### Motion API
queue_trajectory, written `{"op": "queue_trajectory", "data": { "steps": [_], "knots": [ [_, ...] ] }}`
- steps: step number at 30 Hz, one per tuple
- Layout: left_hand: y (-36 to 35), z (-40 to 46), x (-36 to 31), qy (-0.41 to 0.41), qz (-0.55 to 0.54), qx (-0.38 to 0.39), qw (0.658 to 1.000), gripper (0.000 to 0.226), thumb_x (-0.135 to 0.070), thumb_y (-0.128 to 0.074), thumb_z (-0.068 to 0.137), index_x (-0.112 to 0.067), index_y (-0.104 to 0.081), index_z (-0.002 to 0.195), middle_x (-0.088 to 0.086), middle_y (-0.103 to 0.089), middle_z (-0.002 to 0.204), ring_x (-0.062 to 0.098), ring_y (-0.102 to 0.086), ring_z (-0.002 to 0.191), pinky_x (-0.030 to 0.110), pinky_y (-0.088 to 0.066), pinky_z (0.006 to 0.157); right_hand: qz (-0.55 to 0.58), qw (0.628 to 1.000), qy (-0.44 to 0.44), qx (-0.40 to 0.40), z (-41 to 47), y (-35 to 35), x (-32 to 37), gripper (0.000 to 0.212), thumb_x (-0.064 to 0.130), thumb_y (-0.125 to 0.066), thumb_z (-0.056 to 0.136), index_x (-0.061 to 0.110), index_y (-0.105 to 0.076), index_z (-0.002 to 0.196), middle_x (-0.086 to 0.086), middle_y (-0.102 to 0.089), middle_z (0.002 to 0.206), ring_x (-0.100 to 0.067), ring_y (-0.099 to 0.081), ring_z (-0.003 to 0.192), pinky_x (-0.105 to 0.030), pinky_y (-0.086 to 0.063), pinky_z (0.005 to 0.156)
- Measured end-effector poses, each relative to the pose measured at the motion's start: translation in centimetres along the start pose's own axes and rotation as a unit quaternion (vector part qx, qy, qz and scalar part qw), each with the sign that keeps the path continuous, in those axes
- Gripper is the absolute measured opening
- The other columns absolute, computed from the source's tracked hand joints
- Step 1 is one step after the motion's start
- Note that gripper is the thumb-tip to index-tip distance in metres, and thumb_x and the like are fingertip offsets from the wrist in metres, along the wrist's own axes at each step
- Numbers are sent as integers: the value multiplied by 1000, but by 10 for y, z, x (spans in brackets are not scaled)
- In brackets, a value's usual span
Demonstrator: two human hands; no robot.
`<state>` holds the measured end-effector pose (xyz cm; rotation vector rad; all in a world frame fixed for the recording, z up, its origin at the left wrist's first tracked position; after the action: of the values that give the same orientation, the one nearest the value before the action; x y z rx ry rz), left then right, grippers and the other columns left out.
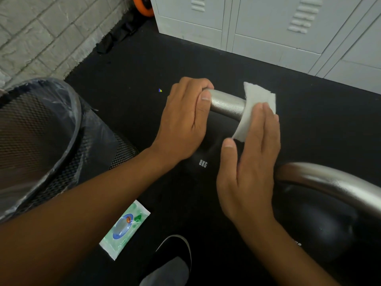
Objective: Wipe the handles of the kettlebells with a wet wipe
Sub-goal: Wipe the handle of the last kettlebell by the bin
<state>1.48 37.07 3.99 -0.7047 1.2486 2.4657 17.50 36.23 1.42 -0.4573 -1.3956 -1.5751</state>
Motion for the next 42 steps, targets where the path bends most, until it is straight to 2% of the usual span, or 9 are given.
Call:
{"op": "queue_trajectory", "data": {
  "steps": [5, 11, 20, 25, 30, 33, 36, 39, 42],
  "knots": [
    [0, -1, -1, 11, -10, 5, 1000, 34, -27, -32, 109, -9, -61, 116, 1, -58, 110, 15, -52, 96, 27, -43, 82, -24, 999, 26, -3, 38, 5, 9, 56, 36, -34, 103, 10, -46, 151, -7, -49, 152, -25, -38, 147, -49, -29, 123],
    [-1, 0, 4, 7, -14, 10, 1000, 30, -25, -36, 109, -10, -60, 118, -7, -50, 112, 12, -51, 97, 28, -45, 81, -134, 989, 64, 27, 9, -2, 18, 75, 39, -41, 99, 5, -23, 163, -11, -20, 172, -30, -9, 162, -43, -7, 132],
    [-2, 0, 3, 11, -20, 18, 1000, 31, -27, -35, 108, -12, -60, 116, -11, -48, 109, 8, -48, 95, 21, -41, 82, -159, 982, 104, 11, 43, -1, 30, 57, 36, -38, 100, 8, -49, 148, -12, -55, 145, -32, -51, 134, -45, -34, 117],
    [-1, 1, 6, 33, -39, 34, 998, 36, -33, -33, 107, -14, -60, 119, -10, -52, 111, 7, -50, 99, 18, -41, 84, -171, 978, 109, 38, 31, -2, 30, 62, 33, -38, 100, 6, -40, 157, -12, -43, 160, -32, -35, 151, -48, -24, 127],
    [0, 10, 2, 121, -92, 29, 988, 39, -37, -32, 105, -18, -64, 118, -9, -56, 113, 11, -57, 103, 25, -47, 89, -140, 985, 96, 33, 23, -1, 34, 65, 30, -37, 98, 4, -38, 158, -13, -38, 165, -31, -28, 156, -46, -18, 130],
    [8, 15, -14, 66, -105, 5, 992, 43, -34, -37, 104, -8, -64, 125, -1, -58, 123, 10, -58, 112, 23, -47, 99, -62, 993, 92, 36, 31, 2, 35, 63, 25, -39, 98, 8, -36, 158, -10, -43, 161, -23, -34, 153, -45, -27, 127],
    [1, 13, -37, -31, -75, 55, 995, 49, -30, -40, 103, 3, -61, 132, 15, -60, 135, 19, -57, 127, 35, -44, 110, 67, 996, 58, 17, 32, 14, 30, 67, 9, -46, 97, 12, -30, 162, -5, -41, 162, -14, -44, 146, -36, -38, 119],
    [-19, 4, -56, -153, 45, 123, 979, 48, -27, -47, 97, 2, -61, 132, 20, -68, 126, 33, -65, 118, 52, -47, 110, 81, 996, 29, -21, 24, 20, 19, 73, 0, -47, 93, 7, -25, 163, -8, -30, 169, -16, -27, 157, -31, -24, 127],
    [-22, 0, -50, -186, 156, 132, 961, 47, -30, -46, 101, -7, -57, 140, 11, -65, 134, 27, -58, 126, 44, -35, 115, 75, 997, -8, -8, 17, 14, 4, 72, 12, -46, 98, 14, -19, 165, -1, -22, 172, -12, -16, 160, -33, -18, 130]
  ]
}}
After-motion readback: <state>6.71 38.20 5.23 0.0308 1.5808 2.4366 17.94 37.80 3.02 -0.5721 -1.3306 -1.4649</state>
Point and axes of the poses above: each hand's wrist, its own z-axis towards the middle knuckle, its own y-axis out of the back of the hand, x = y × z, the point moved 7 cm from there along z, towards the middle knuckle
